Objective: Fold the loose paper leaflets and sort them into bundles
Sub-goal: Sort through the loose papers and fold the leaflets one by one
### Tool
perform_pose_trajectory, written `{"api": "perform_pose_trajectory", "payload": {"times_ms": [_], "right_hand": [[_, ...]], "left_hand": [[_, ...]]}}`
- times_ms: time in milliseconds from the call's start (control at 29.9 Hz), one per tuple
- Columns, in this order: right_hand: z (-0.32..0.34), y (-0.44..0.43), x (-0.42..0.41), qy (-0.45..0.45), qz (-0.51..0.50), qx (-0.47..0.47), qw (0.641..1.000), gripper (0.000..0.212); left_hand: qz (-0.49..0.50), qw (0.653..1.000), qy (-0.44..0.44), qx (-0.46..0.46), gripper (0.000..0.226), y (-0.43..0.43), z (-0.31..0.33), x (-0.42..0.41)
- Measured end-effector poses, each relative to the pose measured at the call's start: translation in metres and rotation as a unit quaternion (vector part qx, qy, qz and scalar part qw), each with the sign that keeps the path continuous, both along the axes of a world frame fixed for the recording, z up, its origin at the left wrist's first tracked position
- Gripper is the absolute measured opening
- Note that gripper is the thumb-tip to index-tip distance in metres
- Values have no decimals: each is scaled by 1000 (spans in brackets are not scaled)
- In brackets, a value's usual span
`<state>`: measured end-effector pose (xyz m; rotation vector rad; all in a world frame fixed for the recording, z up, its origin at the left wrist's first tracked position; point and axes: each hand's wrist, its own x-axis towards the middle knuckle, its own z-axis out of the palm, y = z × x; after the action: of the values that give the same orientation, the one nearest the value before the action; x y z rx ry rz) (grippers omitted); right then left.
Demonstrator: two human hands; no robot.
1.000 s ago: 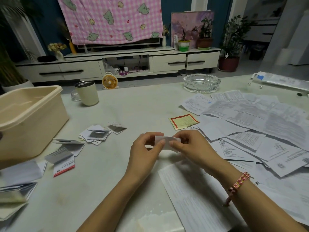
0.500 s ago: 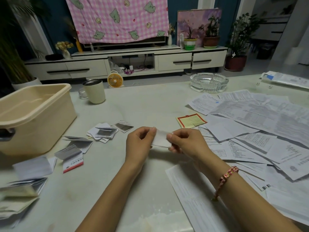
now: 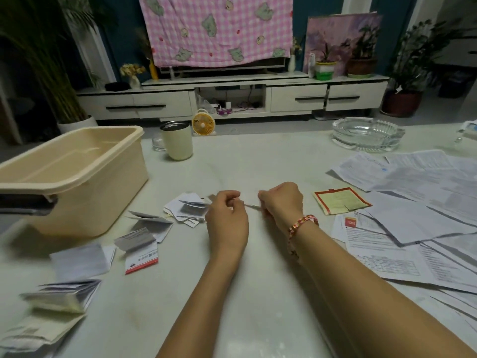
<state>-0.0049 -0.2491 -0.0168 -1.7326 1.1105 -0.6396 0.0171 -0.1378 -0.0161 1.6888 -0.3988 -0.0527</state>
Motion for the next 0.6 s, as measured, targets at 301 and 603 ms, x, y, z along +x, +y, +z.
{"api": "perform_pose_trajectory", "payload": {"times_ms": [301, 603], "right_hand": [[21, -5, -39, 56, 118, -134, 982, 25], [22, -42, -122, 209, 124, -216, 946, 63]], "left_hand": [[-59, 997, -48, 30, 17, -4, 2, -17], [-109, 991, -51, 55, 17, -6, 3, -34]]}}
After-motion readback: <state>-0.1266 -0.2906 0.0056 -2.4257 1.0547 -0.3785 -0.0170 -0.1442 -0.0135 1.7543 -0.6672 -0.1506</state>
